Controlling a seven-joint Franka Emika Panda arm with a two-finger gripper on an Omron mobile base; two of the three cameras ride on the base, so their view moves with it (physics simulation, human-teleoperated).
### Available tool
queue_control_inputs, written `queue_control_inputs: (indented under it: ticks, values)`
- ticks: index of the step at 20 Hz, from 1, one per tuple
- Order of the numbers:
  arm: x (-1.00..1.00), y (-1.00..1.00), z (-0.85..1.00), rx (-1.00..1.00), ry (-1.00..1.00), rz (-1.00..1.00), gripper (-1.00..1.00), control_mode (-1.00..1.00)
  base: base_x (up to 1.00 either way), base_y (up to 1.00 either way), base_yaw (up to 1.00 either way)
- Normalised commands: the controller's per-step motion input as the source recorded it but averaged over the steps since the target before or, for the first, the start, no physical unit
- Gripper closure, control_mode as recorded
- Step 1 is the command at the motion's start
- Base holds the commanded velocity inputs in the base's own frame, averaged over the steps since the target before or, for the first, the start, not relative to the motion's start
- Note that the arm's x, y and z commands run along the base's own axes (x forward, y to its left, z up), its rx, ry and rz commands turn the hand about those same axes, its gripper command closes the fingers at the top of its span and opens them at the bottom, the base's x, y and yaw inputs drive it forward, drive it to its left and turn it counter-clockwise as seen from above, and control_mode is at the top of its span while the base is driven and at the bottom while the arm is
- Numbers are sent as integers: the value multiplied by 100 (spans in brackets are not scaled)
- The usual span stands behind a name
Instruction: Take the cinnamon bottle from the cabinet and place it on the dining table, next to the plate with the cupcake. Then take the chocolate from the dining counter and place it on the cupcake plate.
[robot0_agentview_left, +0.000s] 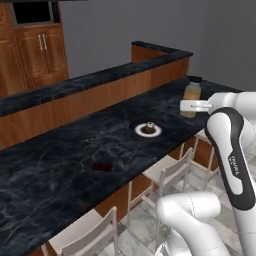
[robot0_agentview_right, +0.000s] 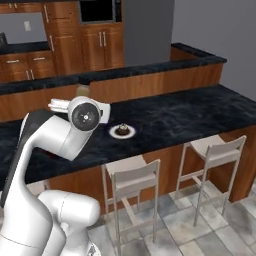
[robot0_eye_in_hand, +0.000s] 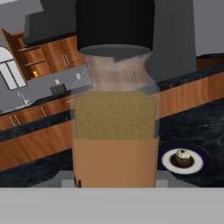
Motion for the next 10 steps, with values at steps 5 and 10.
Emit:
queue_control_inputs:
  ticks: [5,10]
  values:
    - [0,0,0,0,0,0,100,100,27,-54,27]
    - [0,0,0,0,0,0,100,100,28,-62,19]
